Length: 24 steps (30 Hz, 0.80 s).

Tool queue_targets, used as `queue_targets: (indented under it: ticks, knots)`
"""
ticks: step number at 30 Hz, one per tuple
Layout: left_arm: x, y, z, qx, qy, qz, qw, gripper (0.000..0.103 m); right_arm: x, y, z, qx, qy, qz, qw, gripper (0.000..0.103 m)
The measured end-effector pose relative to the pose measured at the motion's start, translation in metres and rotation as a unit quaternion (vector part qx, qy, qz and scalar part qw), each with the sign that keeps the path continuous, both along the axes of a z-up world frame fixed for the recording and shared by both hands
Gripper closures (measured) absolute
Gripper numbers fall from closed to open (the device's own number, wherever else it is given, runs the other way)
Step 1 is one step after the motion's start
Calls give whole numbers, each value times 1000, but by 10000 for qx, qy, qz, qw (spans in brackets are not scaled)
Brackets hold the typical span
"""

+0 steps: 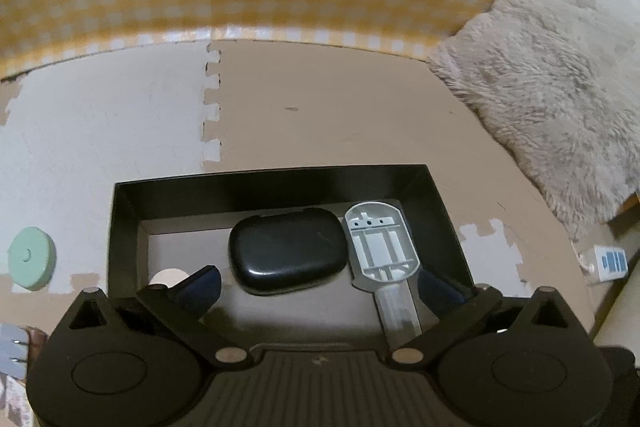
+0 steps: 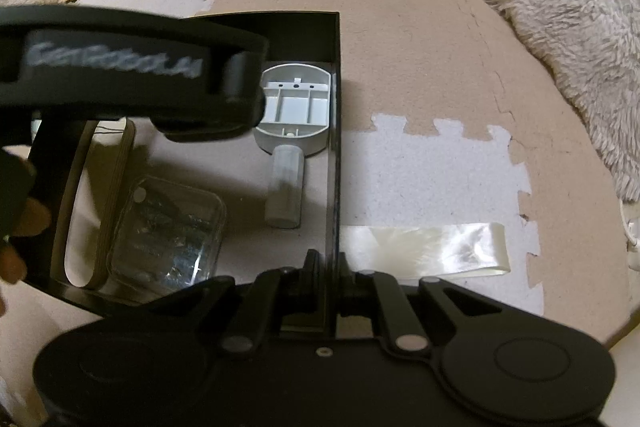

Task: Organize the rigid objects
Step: 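Carry the black earbud case into the black box and release it, then move the left tool to the white charger plug and grasp it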

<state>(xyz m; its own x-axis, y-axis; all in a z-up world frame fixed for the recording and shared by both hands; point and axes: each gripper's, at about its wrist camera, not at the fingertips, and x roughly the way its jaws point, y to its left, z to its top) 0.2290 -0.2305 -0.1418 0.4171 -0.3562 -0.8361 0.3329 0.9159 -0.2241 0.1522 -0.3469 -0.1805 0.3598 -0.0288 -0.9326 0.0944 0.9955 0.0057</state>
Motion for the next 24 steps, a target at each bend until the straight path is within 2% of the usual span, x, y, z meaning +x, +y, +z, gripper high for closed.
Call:
queue_targets:
  ticks: [24]
  knots:
    - [-50,73,54,58,-411,-404,9983,0,-1,3,1,-67,8,33,10000,93]
